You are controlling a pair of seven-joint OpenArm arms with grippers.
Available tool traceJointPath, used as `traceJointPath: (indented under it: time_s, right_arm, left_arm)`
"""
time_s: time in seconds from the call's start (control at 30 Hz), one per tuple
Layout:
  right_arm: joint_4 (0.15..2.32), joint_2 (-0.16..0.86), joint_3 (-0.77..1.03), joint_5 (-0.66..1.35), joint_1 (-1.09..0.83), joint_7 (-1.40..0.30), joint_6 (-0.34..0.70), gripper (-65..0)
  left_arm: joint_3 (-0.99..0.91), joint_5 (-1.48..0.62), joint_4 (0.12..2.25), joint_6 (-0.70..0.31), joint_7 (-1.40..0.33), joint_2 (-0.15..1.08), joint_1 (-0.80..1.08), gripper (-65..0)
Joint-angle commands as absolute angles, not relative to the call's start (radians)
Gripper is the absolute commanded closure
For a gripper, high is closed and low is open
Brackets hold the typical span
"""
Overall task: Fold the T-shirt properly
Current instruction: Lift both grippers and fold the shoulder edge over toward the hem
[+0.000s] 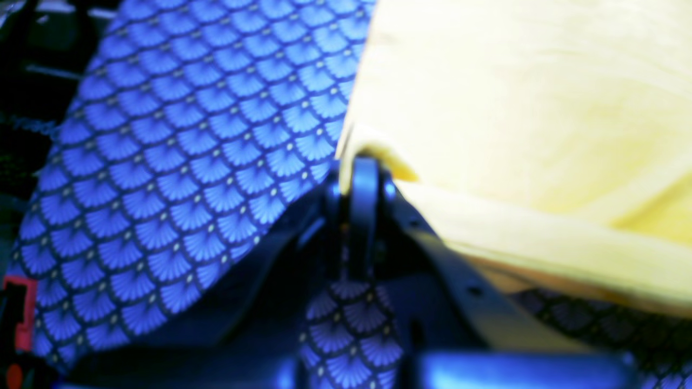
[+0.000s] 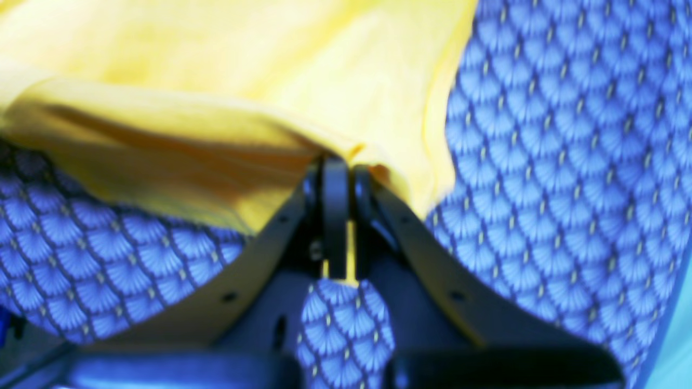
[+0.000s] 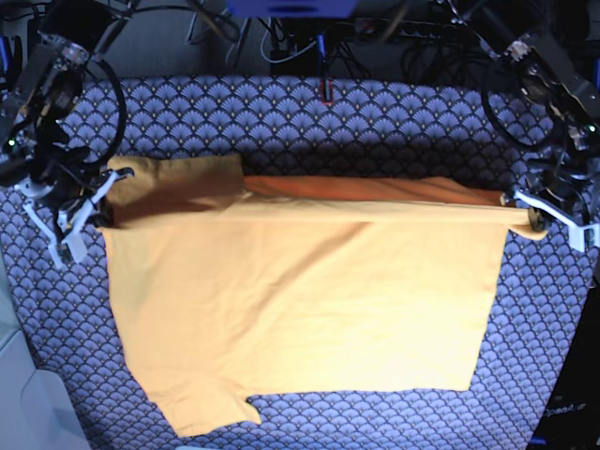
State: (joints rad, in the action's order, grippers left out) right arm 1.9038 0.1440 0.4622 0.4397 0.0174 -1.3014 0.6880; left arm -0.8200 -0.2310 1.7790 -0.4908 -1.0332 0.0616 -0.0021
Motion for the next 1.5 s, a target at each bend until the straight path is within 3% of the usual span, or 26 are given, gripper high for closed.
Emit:
traceJointPath:
  time_s: [0.0,0.17,0.53,1.23,1.47]
  right_arm:
    - [1.917,0.156,0.452,0.452,0.048,-1.283,0.698,0.0]
    - [1.89,0.165,0.414,0.452,0.11,-1.282,0.698,0.0]
    - [1.613,0.251,0.41,0.452,0.222,-1.162,0.698,0.0]
    - [1.478,0.262,0.306,0.452,0.323,-1.096,0.698,0.0]
    - [1.415,0.275,0.278,0.452,0.366,-1.076,0.698,0.0]
  left_arm:
    - [-0.822,-0.229,1.773,-0.484,-1.018,0.076,-0.031,0.0]
    - [-0.822,-0.2,1.704,-0.487,-1.017,0.077,-0.077,0.0]
    - [-0.766,-0.196,1.633,-0.486,-1.015,0.079,-0.148,0.0]
    - [-0.745,-0.197,1.54,-0.484,-1.012,0.104,-0.228,0.0]
    - [-0.745,-0.196,1.532,-0.484,-0.931,0.116,-0.237,0.0]
